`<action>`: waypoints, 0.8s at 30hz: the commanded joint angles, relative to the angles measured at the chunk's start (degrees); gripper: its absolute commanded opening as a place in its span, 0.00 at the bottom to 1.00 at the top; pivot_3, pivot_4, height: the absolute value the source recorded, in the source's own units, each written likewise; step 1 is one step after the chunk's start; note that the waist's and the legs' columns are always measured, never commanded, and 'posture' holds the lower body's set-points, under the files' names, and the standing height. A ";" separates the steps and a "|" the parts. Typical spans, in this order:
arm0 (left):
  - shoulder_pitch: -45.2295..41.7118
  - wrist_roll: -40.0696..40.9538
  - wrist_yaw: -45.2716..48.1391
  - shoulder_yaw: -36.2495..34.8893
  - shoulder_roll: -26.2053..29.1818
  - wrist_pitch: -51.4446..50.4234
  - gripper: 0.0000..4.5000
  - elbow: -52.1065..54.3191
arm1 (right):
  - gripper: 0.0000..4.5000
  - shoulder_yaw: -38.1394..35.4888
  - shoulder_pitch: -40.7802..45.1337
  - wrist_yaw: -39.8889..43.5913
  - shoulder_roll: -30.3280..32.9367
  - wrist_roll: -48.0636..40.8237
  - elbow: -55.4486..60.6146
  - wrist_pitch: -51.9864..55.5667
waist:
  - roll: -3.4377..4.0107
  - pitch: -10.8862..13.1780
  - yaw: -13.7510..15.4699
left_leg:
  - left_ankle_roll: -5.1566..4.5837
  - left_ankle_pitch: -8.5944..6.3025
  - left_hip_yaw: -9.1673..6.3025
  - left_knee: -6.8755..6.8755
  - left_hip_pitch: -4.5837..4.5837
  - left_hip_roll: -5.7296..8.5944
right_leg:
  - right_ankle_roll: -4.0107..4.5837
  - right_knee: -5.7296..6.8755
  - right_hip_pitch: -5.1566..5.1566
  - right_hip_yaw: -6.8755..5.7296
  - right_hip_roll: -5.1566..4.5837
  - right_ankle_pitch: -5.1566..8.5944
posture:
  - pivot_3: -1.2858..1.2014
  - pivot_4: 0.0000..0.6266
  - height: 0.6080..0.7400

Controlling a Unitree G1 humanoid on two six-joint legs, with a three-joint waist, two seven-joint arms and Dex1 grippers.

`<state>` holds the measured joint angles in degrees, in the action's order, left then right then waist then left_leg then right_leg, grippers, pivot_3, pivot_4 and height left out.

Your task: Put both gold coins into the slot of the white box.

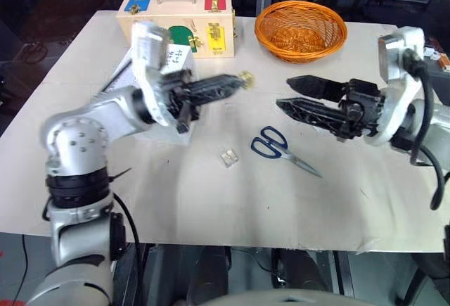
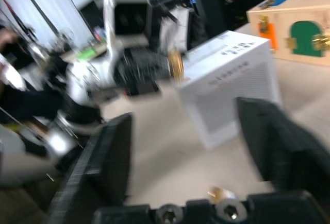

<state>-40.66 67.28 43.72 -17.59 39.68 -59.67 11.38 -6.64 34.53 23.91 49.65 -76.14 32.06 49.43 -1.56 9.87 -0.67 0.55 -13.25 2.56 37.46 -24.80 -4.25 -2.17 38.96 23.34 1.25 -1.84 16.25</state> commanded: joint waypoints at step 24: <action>-20.89 -22.21 -31.19 -7.10 9.85 -32.83 0.00 -13.04 | 0.97 10.04 3.64 20.62 -10.69 36.73 -4.35 -17.08 | -0.18 0.06 -0.22 | 0.22 0.13 -0.02 0.07 -0.02 0.01 | 0.00 0.14 0.03 -0.08 -0.04 -0.01 | 0.52 0.24 0.90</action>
<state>-60.58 45.98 12.28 -23.14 48.15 -92.41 -2.08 5.39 37.86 44.52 39.20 -39.50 25.94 33.34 -1.73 9.93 -0.89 0.78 -13.12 2.54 37.53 -24.81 -4.24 -2.17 39.10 23.38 1.17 -1.87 16.24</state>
